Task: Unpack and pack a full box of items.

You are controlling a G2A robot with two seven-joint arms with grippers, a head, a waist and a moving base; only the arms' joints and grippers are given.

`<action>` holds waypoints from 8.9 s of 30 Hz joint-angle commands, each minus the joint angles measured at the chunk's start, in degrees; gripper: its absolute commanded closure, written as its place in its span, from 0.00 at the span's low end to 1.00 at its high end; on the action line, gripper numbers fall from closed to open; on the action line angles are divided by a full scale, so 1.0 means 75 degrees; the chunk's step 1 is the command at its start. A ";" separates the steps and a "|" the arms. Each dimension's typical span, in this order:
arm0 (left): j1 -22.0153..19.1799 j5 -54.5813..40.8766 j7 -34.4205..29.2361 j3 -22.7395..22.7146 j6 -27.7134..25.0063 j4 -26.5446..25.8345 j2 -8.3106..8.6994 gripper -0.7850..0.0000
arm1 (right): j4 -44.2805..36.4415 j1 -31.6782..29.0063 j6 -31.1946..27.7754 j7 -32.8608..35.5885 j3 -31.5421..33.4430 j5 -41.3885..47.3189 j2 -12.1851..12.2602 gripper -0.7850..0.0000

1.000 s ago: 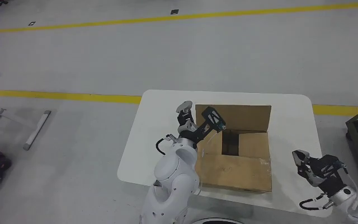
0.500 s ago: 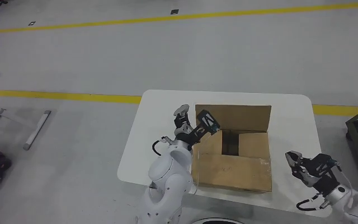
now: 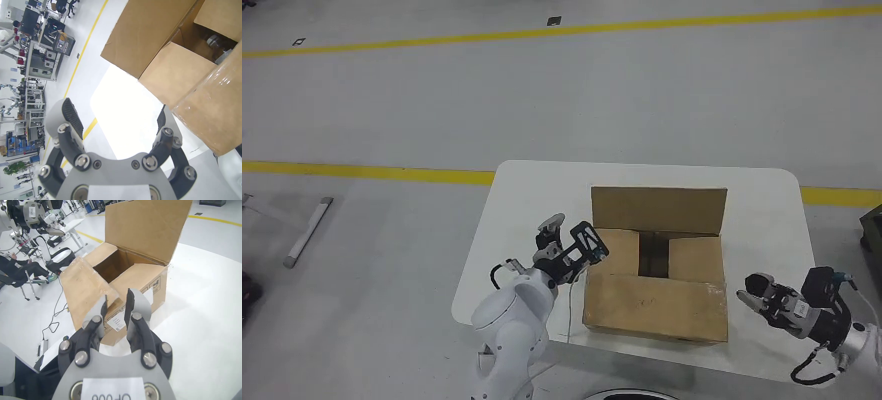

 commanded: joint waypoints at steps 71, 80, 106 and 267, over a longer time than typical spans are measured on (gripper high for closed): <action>-0.0005 0.0003 -0.0001 0.0003 0.0003 0.0002 -0.0001 0.00 | 0.0132 0.1051 -0.0035 0.3452 -0.2644 0.5308 0.2233 0.14; 0.0063 -0.0138 0.0200 0.0074 0.0075 -0.0057 0.0010 0.00 | -0.1012 0.0429 -0.0056 0.3429 -0.2238 0.5106 0.2589 0.00; -0.0010 -0.0728 -0.0218 0.0953 -0.0934 -0.0170 0.0180 0.00 | -0.2039 -0.0108 -0.0056 0.1350 -0.2846 0.3195 0.3209 0.00; -0.1227 -0.3572 -0.1229 0.1970 0.0779 0.1497 0.0856 0.00 | 0.0242 -0.0129 0.7218 -0.5884 -0.4583 -0.0341 0.1793 1.00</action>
